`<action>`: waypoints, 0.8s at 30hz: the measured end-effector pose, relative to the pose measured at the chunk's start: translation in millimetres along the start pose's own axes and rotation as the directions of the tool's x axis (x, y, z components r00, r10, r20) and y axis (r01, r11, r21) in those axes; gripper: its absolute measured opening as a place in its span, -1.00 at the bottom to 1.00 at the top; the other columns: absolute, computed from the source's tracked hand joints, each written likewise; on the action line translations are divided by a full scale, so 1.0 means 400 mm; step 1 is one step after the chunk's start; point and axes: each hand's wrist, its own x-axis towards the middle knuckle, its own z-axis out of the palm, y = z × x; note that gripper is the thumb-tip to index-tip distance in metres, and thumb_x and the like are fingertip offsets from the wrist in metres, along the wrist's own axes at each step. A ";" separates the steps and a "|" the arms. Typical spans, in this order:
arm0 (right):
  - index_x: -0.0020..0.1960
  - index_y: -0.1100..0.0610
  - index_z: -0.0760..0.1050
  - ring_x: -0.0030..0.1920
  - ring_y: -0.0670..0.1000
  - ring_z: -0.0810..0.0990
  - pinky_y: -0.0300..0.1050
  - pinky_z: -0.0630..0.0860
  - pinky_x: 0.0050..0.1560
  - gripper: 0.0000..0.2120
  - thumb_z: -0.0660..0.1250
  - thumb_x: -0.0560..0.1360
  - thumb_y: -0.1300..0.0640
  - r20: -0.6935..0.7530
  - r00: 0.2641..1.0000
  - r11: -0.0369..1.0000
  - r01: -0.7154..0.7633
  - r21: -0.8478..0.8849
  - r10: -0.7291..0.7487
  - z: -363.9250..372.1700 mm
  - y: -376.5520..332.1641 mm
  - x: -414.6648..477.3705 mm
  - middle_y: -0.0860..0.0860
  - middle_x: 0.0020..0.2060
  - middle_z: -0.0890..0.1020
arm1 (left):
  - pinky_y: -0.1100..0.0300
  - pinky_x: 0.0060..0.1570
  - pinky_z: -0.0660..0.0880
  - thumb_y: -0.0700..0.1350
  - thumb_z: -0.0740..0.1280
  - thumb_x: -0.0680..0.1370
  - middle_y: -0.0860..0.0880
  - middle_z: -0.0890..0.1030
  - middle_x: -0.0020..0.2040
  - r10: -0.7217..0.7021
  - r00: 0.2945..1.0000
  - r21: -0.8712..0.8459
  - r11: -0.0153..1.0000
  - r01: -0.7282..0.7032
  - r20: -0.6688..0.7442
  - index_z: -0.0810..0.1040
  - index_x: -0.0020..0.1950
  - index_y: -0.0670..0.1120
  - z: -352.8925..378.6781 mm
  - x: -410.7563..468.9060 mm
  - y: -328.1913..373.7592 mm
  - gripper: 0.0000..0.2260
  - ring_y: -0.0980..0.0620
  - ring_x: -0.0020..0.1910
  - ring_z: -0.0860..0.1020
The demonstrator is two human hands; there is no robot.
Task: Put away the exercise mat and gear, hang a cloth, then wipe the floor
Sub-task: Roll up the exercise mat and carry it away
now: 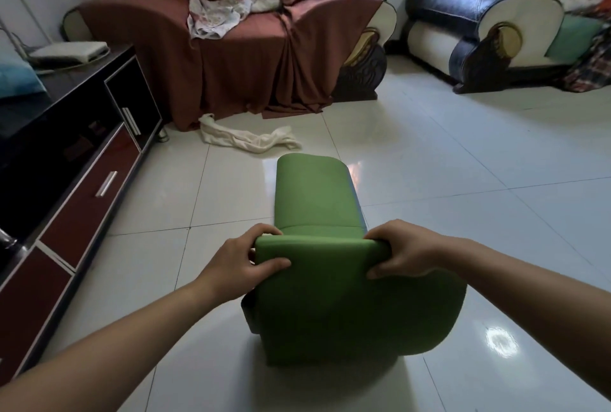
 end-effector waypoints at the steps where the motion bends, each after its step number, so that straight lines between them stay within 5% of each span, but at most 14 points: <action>1: 0.08 -0.02 0.54 -0.09 -0.05 0.54 -0.18 0.48 -0.07 -0.64 0.49 0.33 -0.06 -0.001 1.000 1.000 -0.012 0.016 0.012 -0.004 0.009 0.026 -0.09 -0.09 0.59 | 0.07 -0.15 0.60 0.14 0.46 0.37 0.06 0.60 -0.10 -0.022 0.999 0.010 1.000 0.022 -0.024 0.43 0.12 0.20 0.004 0.018 -0.011 -0.63 0.07 -0.16 0.60; 5: 0.21 -0.01 0.51 0.00 -0.05 0.54 -0.19 0.46 0.04 -0.47 0.52 0.28 -0.09 -0.085 0.995 0.998 -0.040 0.038 0.043 -0.034 0.038 0.131 -0.07 0.05 0.59 | 0.09 0.15 0.49 0.11 0.36 0.46 -0.05 0.44 0.30 -0.088 0.977 0.042 0.994 0.098 -0.195 0.24 0.43 0.06 0.030 0.095 -0.047 -0.41 -0.03 0.18 0.49; 8: 0.30 -0.04 0.45 0.11 -0.04 0.50 -0.21 0.41 0.13 -0.35 0.53 0.26 -0.13 -0.187 0.979 0.995 -0.072 0.070 0.084 -0.047 0.057 0.194 -0.06 0.16 0.54 | 0.03 0.36 0.28 0.03 0.22 0.56 -0.06 0.24 0.47 0.102 0.931 0.270 0.963 -0.003 -0.350 0.23 0.47 0.02 0.063 0.135 -0.061 -0.52 -0.05 0.42 0.25; 12: 0.27 -0.09 0.46 0.20 -0.03 0.47 -0.16 0.41 0.17 -0.34 0.54 0.22 -0.17 -0.255 0.954 0.985 -0.134 0.107 0.158 -0.035 0.097 0.251 -0.07 0.21 0.52 | 0.02 0.45 -0.05 0.28 -0.01 0.54 -0.01 -0.01 0.55 0.159 0.959 0.537 0.844 -0.009 -0.235 0.13 0.51 0.06 0.102 0.169 -0.104 -0.41 -0.02 0.52 -0.12; 17: 0.30 -0.03 0.42 0.25 0.04 0.44 -0.01 0.44 0.20 -0.35 0.40 0.31 -0.29 -0.456 0.858 0.971 -0.228 0.075 0.236 0.006 0.131 0.297 -0.04 0.27 0.48 | -0.15 0.34 0.15 0.28 -0.16 0.57 -0.10 0.26 0.48 0.273 0.957 0.765 0.635 -0.104 -0.097 0.20 0.46 -0.03 0.130 0.184 -0.162 -0.41 -0.04 0.47 0.07; 21: 0.40 0.03 0.32 0.38 0.06 0.30 0.02 0.25 0.39 -0.32 0.29 0.40 -0.30 -0.573 0.811 0.991 -0.131 0.018 0.117 0.095 0.107 0.304 0.03 0.38 0.36 | -0.14 0.31 0.13 0.22 -0.11 0.58 -0.09 0.29 0.47 0.205 0.969 0.779 0.626 -0.024 -0.135 0.23 0.46 -0.01 0.164 0.184 -0.198 -0.46 -0.06 0.48 0.13; 24: 0.47 -0.03 0.19 0.50 0.05 0.05 0.08 0.01 0.49 -0.25 0.26 0.39 -0.34 -0.520 0.853 0.992 -0.105 -0.065 0.057 0.171 0.084 0.288 0.02 0.50 0.14 | -0.05 0.40 0.01 0.17 0.02 0.59 -0.05 0.11 0.54 0.153 0.975 0.743 0.669 0.016 -0.159 0.14 0.50 0.05 0.182 0.201 -0.199 -0.50 -0.06 0.51 0.01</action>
